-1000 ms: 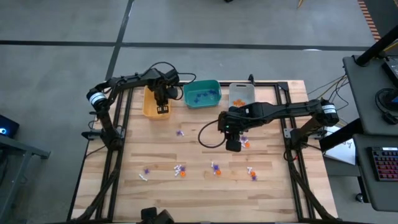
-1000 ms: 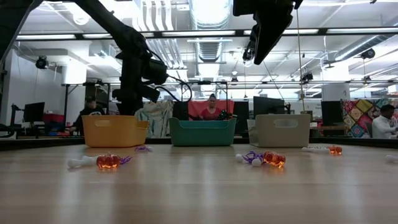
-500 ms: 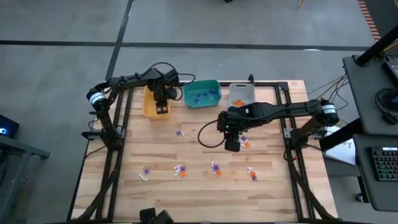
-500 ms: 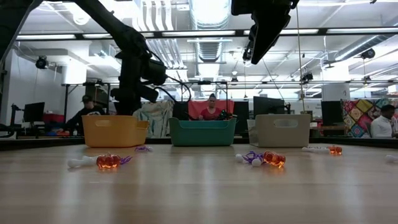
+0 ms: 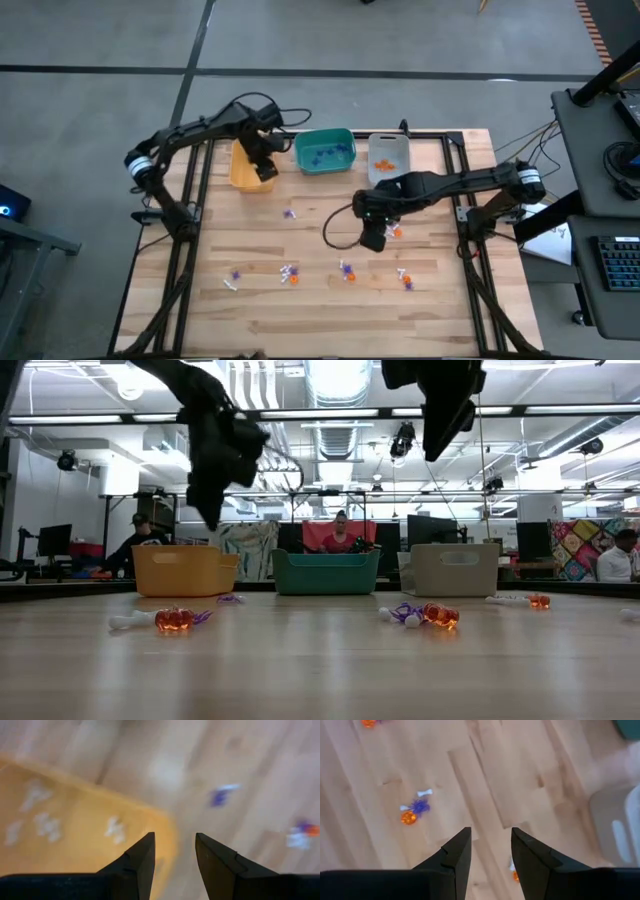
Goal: Sort Halloween decoration
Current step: Put the white bone toy into the yellow bin
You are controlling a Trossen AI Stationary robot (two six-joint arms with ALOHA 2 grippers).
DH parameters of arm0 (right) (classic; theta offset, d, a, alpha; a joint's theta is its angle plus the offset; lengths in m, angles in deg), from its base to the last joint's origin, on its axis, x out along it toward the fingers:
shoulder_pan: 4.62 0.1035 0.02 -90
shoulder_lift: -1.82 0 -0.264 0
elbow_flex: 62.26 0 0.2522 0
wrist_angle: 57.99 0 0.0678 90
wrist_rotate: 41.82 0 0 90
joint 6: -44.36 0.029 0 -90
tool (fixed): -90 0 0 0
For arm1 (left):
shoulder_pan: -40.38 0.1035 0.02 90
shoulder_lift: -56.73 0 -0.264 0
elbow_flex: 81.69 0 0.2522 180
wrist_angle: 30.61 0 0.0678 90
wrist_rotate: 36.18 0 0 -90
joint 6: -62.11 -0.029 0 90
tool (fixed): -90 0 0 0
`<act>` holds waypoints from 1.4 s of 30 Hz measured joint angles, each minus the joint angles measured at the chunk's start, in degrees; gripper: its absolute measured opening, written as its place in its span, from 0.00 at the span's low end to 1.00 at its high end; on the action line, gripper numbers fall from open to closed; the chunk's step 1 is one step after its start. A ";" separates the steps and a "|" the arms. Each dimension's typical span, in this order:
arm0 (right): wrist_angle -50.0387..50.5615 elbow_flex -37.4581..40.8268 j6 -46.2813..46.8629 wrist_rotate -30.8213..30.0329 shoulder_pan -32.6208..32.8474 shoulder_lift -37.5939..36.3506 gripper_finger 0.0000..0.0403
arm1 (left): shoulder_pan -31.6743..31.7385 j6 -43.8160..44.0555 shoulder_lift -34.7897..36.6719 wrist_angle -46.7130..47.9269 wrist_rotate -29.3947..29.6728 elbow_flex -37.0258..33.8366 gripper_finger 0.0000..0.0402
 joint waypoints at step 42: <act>-8.45 21.89 32.60 2.50 22.34 0.04 0.26 | -46.77 23.13 25.78 -65.76 16.16 -33.74 0.31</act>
